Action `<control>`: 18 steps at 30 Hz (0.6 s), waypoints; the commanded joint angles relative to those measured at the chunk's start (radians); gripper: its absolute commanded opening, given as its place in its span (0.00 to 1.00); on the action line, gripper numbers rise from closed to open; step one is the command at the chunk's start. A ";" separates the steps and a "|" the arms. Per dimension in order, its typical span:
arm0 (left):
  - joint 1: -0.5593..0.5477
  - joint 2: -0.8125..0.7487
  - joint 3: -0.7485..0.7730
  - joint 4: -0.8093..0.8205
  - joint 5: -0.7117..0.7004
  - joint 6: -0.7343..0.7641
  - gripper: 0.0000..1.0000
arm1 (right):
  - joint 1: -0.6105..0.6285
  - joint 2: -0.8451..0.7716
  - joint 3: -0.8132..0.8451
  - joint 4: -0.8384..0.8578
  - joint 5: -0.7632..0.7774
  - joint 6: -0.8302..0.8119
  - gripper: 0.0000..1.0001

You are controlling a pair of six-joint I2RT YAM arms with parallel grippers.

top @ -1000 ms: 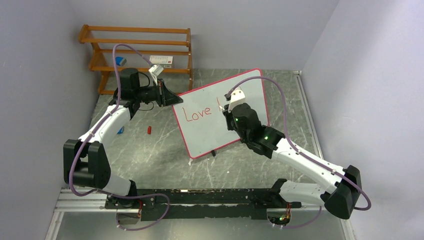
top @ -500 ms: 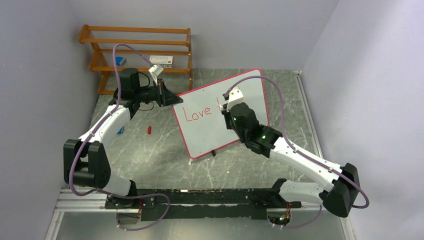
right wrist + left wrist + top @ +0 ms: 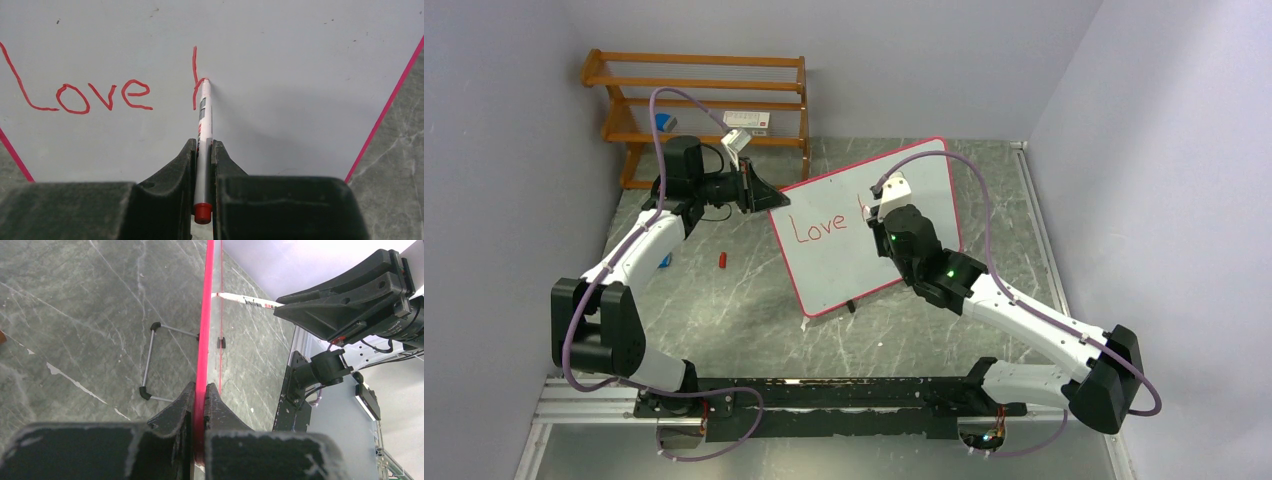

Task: Write a sentence on the whiteboard

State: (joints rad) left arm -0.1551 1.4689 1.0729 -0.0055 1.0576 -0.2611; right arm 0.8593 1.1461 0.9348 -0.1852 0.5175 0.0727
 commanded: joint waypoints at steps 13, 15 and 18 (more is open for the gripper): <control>-0.029 0.041 -0.010 -0.107 -0.048 0.068 0.05 | -0.006 -0.005 -0.022 -0.062 -0.002 0.039 0.00; -0.029 0.040 -0.010 -0.106 -0.045 0.066 0.05 | -0.006 -0.006 -0.023 -0.072 -0.009 0.042 0.00; -0.029 0.041 -0.010 -0.106 -0.046 0.068 0.05 | -0.006 -0.008 -0.027 -0.083 -0.014 0.048 0.00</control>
State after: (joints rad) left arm -0.1551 1.4731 1.0798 -0.0132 1.0573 -0.2604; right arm 0.8593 1.1427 0.9287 -0.2203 0.5236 0.0982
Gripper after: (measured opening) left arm 0.082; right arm 0.117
